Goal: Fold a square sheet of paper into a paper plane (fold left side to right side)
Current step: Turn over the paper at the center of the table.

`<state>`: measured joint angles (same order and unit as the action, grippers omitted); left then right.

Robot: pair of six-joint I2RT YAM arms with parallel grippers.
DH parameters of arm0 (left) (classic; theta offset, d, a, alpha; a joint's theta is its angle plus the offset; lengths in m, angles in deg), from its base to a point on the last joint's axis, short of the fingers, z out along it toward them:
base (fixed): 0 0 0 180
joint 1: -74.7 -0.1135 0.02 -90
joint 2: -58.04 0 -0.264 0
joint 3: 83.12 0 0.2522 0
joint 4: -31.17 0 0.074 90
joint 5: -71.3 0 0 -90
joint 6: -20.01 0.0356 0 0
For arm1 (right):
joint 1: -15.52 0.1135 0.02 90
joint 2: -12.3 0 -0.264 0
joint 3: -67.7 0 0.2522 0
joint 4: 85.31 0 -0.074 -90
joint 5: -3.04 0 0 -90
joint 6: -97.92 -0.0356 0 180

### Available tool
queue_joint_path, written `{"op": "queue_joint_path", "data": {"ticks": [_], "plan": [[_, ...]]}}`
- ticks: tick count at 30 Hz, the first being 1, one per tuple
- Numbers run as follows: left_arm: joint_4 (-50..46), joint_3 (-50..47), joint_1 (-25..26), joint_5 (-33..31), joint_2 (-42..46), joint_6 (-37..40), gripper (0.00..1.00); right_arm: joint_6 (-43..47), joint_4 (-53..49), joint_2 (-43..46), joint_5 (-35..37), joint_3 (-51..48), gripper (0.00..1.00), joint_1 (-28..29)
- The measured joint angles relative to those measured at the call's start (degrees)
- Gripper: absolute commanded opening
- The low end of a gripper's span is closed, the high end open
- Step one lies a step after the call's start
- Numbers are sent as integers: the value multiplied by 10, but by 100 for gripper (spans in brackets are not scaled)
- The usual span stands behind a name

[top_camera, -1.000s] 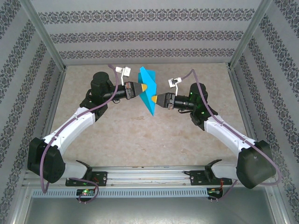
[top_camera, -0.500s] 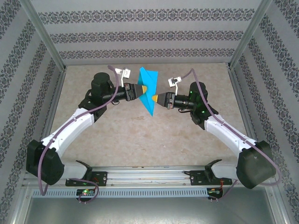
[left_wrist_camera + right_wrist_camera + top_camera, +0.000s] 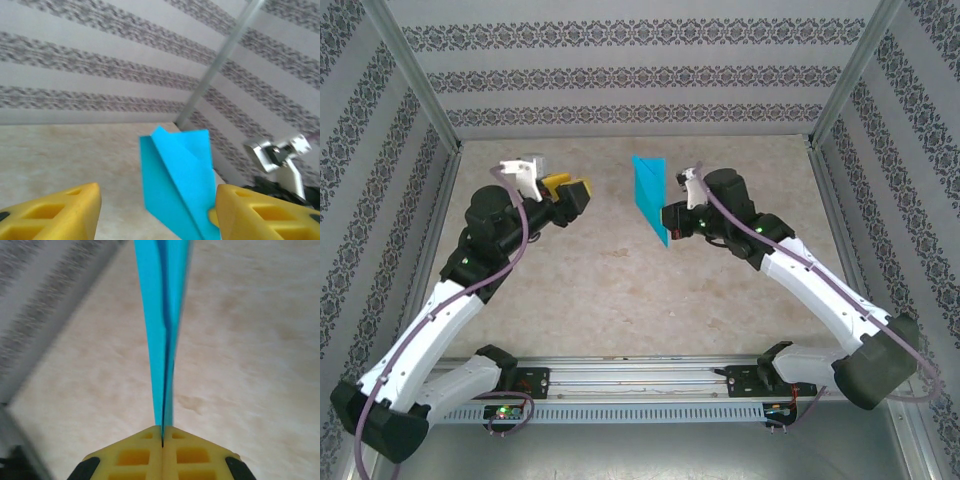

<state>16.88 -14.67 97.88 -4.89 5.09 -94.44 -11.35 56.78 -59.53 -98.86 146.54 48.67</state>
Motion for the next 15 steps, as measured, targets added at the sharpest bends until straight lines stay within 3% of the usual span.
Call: {"op": "queue_joint_path", "data": {"ticks": [7, 15], "plan": [[-31, -31, 0, -136, 77, 20, 66, 63, -166, -126, 309, 70, 0, 82], [-43, -32, 0, -188, 89, 22, 66, 77, -247, -307, 485, 118, 0, 134]]}}
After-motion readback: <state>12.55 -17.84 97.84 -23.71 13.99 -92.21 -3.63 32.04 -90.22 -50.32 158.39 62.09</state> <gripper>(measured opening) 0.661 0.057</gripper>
